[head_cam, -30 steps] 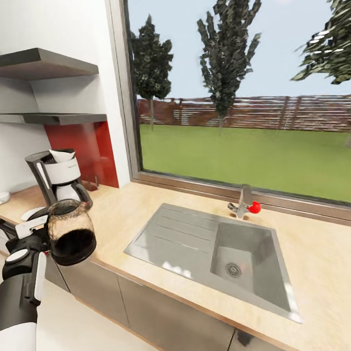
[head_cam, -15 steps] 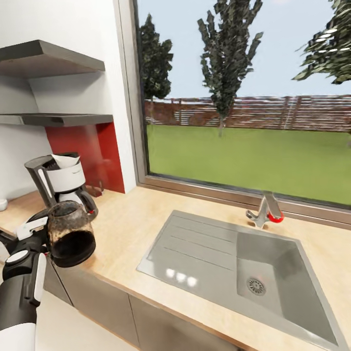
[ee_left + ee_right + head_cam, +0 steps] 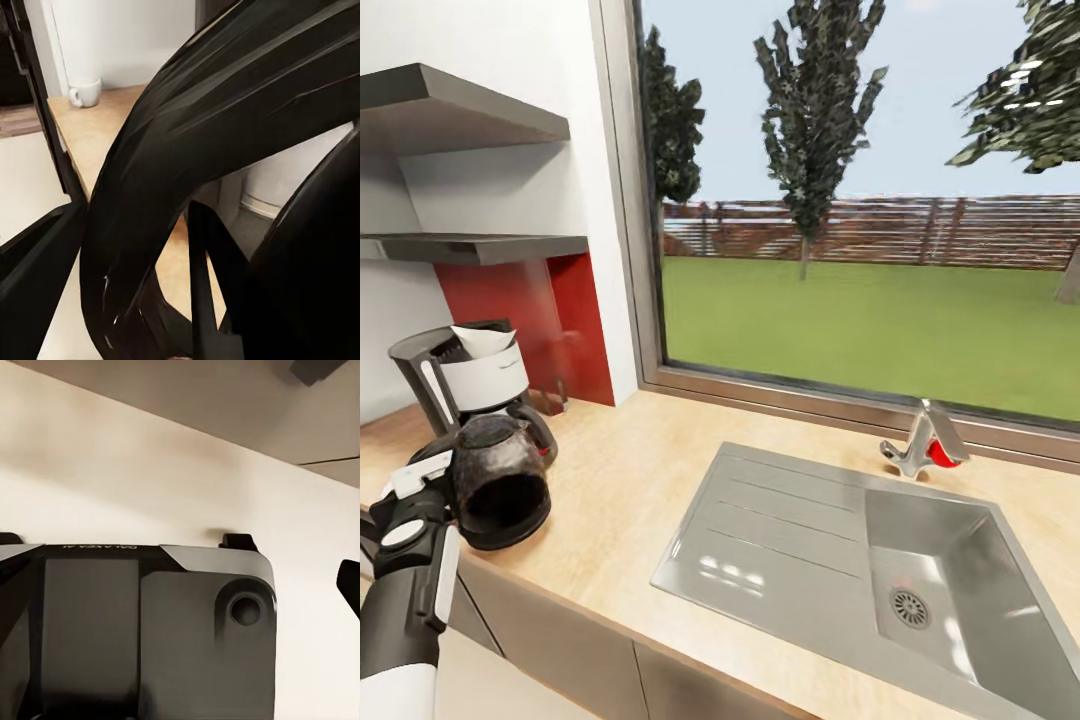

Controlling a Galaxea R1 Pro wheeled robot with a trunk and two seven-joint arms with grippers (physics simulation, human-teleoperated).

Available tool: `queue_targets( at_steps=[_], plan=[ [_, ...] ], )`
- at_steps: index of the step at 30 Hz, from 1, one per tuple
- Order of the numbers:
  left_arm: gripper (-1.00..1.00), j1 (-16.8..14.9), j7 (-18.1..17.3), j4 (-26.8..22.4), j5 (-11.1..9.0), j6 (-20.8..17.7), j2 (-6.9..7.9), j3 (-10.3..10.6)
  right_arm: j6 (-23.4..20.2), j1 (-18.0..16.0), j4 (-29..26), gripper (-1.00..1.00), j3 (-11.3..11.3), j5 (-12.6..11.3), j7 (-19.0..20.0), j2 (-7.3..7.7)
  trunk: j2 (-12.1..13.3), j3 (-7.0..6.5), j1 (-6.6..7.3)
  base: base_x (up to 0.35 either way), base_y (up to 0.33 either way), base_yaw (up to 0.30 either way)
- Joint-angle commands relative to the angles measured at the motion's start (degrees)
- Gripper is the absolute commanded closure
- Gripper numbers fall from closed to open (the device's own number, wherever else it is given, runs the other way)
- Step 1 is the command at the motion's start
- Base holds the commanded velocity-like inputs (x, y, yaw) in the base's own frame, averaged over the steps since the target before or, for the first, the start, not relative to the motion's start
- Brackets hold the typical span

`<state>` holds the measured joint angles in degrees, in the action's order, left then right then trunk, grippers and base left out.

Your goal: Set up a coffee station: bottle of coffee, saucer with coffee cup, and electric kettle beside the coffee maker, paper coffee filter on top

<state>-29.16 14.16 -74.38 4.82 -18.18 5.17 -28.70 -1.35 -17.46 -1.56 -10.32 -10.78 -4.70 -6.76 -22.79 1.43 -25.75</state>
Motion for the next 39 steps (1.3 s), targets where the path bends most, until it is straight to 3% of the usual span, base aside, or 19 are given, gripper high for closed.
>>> queue_targets(
  at_steps=[1,10,24,30,36,39],
  plan=[
    [1.00,0.0,0.2,0.0,0.7,-0.4,-0.01,0.0,-0.1,0.0,-0.1,-1.00,-0.5,-0.6,-0.2,-0.01,-0.1,0.13,-0.04,0.004,0.003,0.000],
    [1.00,0.1,0.2,5.4,0.7,5.9,-0.31,0.5,-0.1,0.0,0.0,-1.00,-0.5,-0.6,-0.2,-0.01,-0.1,0.13,-0.04,0.001,0.001,0.000],
    [1.00,0.0,0.3,6.2,0.5,6.3,-0.81,1.0,-0.1,0.0,-0.1,-1.00,-0.5,-0.6,-0.2,-0.07,-0.1,0.13,-0.04,0.000,0.000,0.000],
    [1.00,0.0,0.2,6.1,0.5,6.4,-0.77,2.2,-0.1,0.0,-0.1,-1.00,-0.5,-0.6,-0.2,-0.10,-0.1,0.14,-0.04,0.000,0.000,0.000],
    [1.00,0.0,0.2,6.1,0.5,6.5,-0.77,2.5,-0.1,0.0,-0.1,-1.00,-0.4,-0.7,-0.2,-0.10,-2.5,1.63,-1.35,0.000,0.000,0.000],
    [1.00,0.0,0.2,6.1,0.5,6.5,-0.77,2.5,-0.1,0.0,-0.1,-1.00,-0.4,-0.7,-0.2,-0.08,-2.5,1.84,-1.35,0.000,0.000,0.000]
  ],
)
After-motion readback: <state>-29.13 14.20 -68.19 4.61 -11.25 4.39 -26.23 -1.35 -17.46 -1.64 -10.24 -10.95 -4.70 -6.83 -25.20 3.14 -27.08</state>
